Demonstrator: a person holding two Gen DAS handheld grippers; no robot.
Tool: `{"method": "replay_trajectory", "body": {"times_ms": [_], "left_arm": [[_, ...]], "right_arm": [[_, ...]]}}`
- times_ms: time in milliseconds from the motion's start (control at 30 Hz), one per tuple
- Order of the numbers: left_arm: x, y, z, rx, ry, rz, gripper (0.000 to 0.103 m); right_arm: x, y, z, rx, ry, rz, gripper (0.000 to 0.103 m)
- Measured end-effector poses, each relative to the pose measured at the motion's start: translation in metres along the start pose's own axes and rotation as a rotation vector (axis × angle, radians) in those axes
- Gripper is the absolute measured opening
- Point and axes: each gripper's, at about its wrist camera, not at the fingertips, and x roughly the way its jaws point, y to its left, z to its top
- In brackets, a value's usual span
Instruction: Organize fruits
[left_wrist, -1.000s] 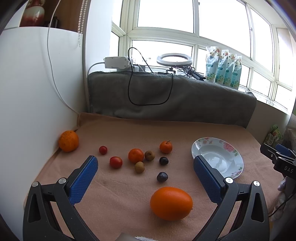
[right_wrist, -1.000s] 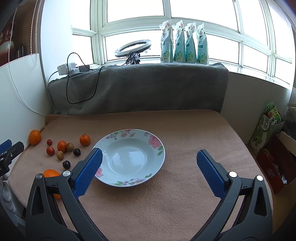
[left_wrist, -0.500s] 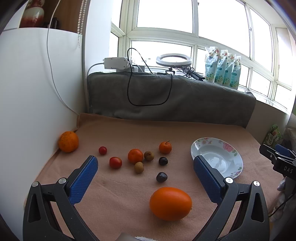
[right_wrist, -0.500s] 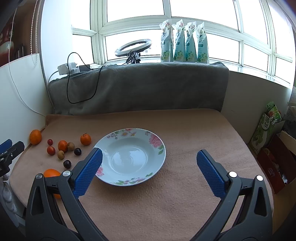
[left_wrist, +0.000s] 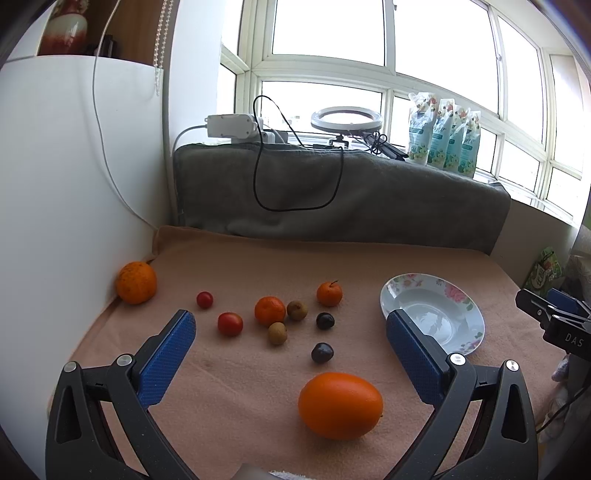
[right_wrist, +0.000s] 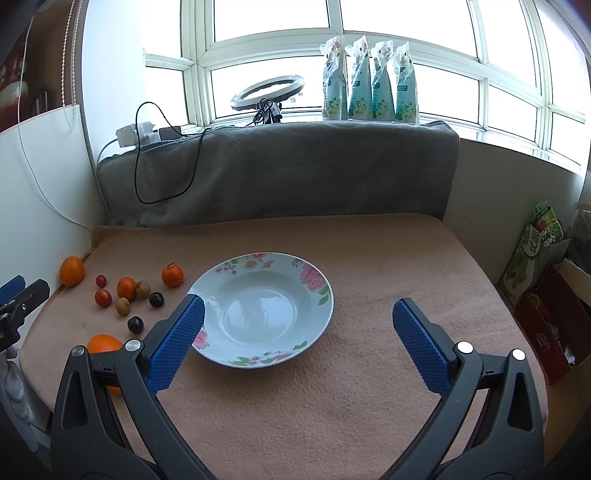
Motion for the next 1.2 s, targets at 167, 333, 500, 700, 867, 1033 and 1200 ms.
{"method": "replay_trajectory", "body": {"times_ms": [167,333,500,700,867,1033,1200], "left_arm": [[0.000,-0.001,0.000,0.001,0.001,0.001,0.103],[-0.001,-0.002,-0.001,0.006,0.002,0.000,0.102],[-0.001,-0.001,-0.001,0.005,0.002,-0.002,0.102],[-0.001,0.000,-0.002,0.006,0.007,-0.003,0.103],[0.002,0.005,-0.005,-0.010,0.027,-0.017,0.103],[0.003,0.019,-0.013,-0.051,0.060,-0.041,0.102],[0.003,0.030,-0.024,-0.080,0.097,-0.068,0.102]], "right_arm": [[0.000,0.001,-0.002,0.001,0.003,0.004,0.103],[0.001,0.001,-0.001,0.002,0.004,0.005,0.103],[0.001,0.001,-0.001,0.001,0.004,0.005,0.103],[0.003,0.006,-0.006,-0.001,0.013,0.015,0.103],[0.005,0.010,-0.008,-0.004,0.027,0.030,0.103],[0.007,0.015,-0.008,-0.013,0.043,0.059,0.103],[0.014,0.021,-0.011,-0.005,0.085,0.125,0.103]]}}
